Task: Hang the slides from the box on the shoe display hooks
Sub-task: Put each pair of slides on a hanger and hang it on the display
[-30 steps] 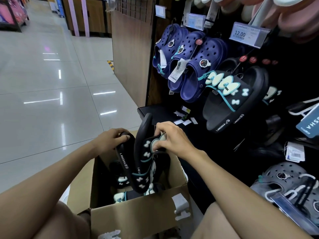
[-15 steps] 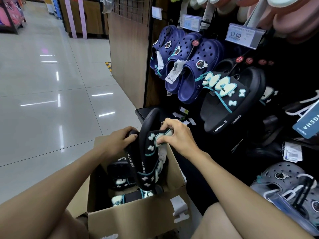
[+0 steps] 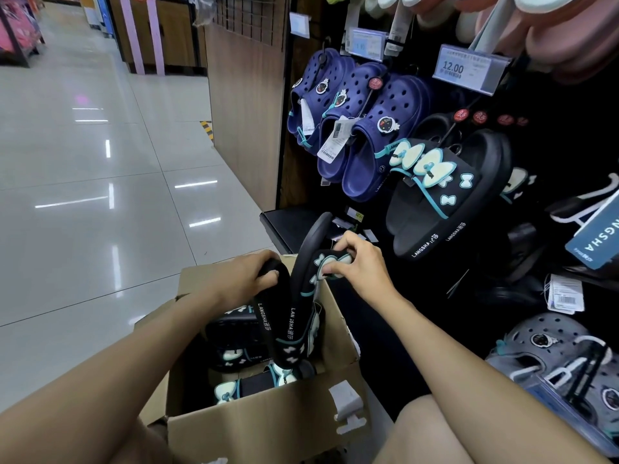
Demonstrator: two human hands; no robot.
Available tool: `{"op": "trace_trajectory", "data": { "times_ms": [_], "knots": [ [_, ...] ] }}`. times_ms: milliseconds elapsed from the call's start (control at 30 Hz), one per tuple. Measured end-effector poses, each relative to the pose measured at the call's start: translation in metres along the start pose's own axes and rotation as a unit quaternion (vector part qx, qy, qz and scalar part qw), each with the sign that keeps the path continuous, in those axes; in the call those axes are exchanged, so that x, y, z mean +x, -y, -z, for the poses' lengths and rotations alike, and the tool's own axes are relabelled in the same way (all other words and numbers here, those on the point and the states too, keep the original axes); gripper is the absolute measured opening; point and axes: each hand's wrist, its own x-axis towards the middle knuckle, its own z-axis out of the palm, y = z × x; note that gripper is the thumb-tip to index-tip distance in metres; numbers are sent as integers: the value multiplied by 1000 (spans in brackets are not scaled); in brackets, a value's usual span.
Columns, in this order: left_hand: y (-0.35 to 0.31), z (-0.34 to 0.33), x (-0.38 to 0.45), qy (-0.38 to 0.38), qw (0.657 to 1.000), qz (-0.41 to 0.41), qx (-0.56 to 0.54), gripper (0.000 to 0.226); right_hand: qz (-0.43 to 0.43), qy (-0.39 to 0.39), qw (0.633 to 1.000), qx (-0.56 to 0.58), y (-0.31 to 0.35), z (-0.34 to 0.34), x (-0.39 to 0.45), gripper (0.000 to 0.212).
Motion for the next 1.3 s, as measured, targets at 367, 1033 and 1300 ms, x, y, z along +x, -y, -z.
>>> {"op": "trace_trajectory", "data": {
  "times_ms": [367,1033,1300],
  "knots": [
    [5,1,1,-3,999,-49,-23,28,-25,-56,998,28,-7,1,5,32],
    [40,9,4,-76,996,48,-6,31,-29,-81,996,31,-14,-4,13,27],
    [52,14,-1,-115,986,113,-28,24,-45,-103,992,65,-7,-4,11,42]
  ]
}}
